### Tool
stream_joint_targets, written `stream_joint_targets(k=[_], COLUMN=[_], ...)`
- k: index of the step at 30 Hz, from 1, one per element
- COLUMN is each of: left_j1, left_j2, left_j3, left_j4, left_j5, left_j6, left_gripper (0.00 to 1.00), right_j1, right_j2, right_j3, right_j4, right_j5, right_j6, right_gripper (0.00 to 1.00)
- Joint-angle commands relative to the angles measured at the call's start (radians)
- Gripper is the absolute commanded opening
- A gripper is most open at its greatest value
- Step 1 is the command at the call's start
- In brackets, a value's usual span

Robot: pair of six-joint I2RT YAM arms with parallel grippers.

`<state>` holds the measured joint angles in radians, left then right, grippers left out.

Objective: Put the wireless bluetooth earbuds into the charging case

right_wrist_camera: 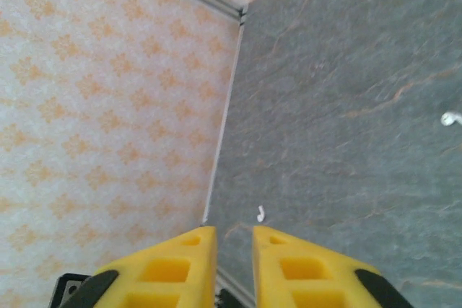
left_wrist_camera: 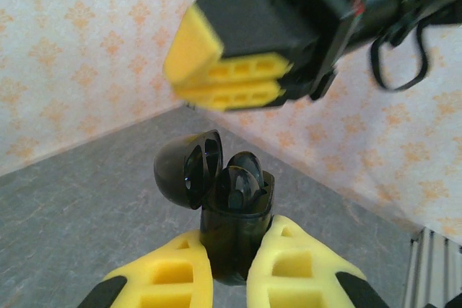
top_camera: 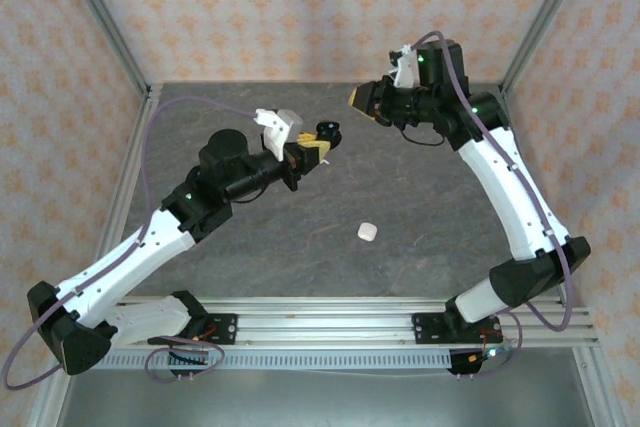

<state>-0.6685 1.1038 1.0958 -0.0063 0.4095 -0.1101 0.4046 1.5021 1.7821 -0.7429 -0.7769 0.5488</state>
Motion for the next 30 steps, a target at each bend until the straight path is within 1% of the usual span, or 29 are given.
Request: stream_joint_targets(k=[1, 8, 11, 16, 23, 30], left_j1=[-0.007, -0.007, -0.007, -0.006, -0.007, -0.006], left_j2=[-0.001, 0.046, 0.056, 0.063, 0.066, 0.068], left_j3=[0.074, 0.139, 0.146, 0.150, 0.150, 0.147], left_j4=[0.006, -0.005, 0.006, 0.006, -0.009, -0.028], left_j5=[0.060, 0.103, 0.109, 0.109, 0.104, 0.087], left_j6=[-0.028, -0.046, -0.063, -0.073, -0.080, -0.081], left_gripper=[0.00, 0.00, 0.00, 0.00, 0.00, 0.00], right_j1=[-0.014, -0.018, -0.017, -0.017, -0.017, -0.018], right_j2=[-0.042, -0.059, -0.062, -0.064, -0.074, -0.089], right_j3=[-0.062, -0.152, -0.165, -0.172, -0.238, -0.255], right_j4=[0.125, 0.305, 0.352, 0.403, 0.595, 0.639], right_j5=[-0.138, -0.274, -0.306, -0.325, -0.327, -0.338], right_j6=[0.079, 0.187, 0.205, 0.214, 0.323, 0.326], right_gripper=[0.18, 0.18, 0.18, 0.18, 0.18, 0.18])
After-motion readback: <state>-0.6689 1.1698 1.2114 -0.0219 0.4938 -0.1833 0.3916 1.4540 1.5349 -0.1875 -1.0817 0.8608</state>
